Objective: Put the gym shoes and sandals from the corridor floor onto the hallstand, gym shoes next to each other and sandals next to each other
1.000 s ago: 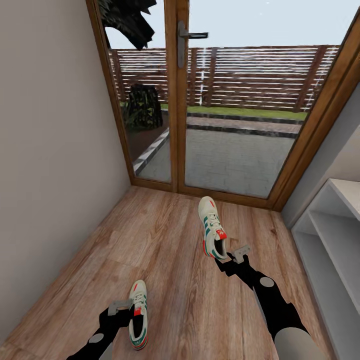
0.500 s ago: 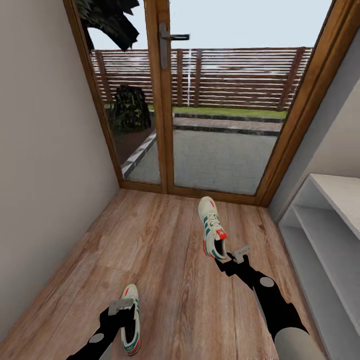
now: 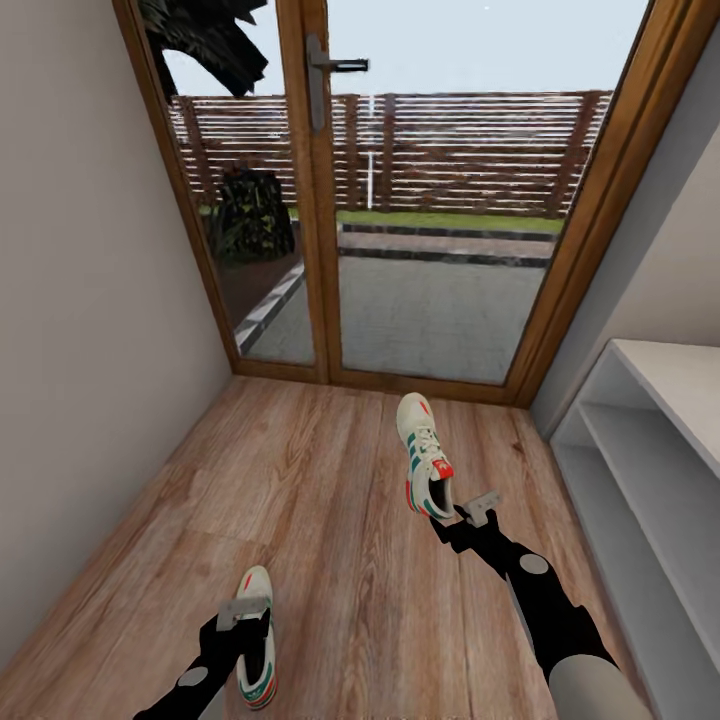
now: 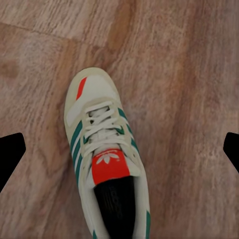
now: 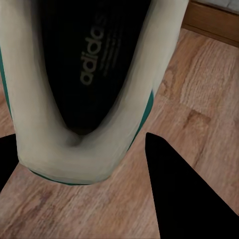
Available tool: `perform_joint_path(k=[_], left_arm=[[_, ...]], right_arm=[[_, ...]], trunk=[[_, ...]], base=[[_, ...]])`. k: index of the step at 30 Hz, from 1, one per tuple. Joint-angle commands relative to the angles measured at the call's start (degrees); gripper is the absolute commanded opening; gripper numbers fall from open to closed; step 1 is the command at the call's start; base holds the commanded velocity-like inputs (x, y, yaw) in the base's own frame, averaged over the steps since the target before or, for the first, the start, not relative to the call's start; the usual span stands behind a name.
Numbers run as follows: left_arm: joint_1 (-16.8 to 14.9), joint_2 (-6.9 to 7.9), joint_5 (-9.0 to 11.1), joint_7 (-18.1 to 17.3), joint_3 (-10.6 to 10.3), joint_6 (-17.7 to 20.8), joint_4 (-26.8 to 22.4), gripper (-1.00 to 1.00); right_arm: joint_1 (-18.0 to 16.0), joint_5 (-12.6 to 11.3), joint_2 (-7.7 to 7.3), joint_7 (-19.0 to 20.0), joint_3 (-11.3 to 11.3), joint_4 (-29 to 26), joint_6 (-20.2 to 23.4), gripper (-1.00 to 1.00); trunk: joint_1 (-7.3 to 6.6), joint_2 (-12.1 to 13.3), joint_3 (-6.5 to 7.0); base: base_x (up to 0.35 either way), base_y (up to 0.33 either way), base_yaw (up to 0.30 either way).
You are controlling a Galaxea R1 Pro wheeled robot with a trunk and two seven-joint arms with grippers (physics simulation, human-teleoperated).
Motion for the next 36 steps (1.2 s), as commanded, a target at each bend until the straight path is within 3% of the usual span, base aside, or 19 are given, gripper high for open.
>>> perform_joint_path(k=[1, 25, 32, 36], left_arm=[[-0.04, -0.03, -0.6, -0.01, 0.46, -0.22, 0.03, 1.0], [-0.04, -0.1, -0.6, -0.03, 0.44, -0.32, 0.34, 1.0], [-0.04, -0.1, -0.6, -0.05, 0.47, -2.41, 0.63, 1.0], [-0.04, -0.1, -0.68, -0.07, 0.41, -2.68, 0.65, 1.0]], right_arm=[[-0.06, 0.5, 0.09, 0.3, -0.43, -0.02, -0.38, -1.0], [-0.08, 0.5, 0.09, 0.3, -0.43, -0.09, -0.38, -1.0], [-0.07, 0.5, 0.09, 0.3, -0.36, -0.89, -0.35, -1.0], [-0.06, 0.5, 0.09, 0.3, -0.35, -1.11, -0.3, -1.0]], trunk=[[0.21, -0.44, -0.31], [5.48, -10.06, -6.78], [7.02, -12.87, -8.68], [7.14, -12.95, -9.92]], base=[[0.0, 0.0, -0.001], [0.0, 0.0, 0.0], [0.0, 0.0, -0.002], [0.0, 0.0, -0.052]])
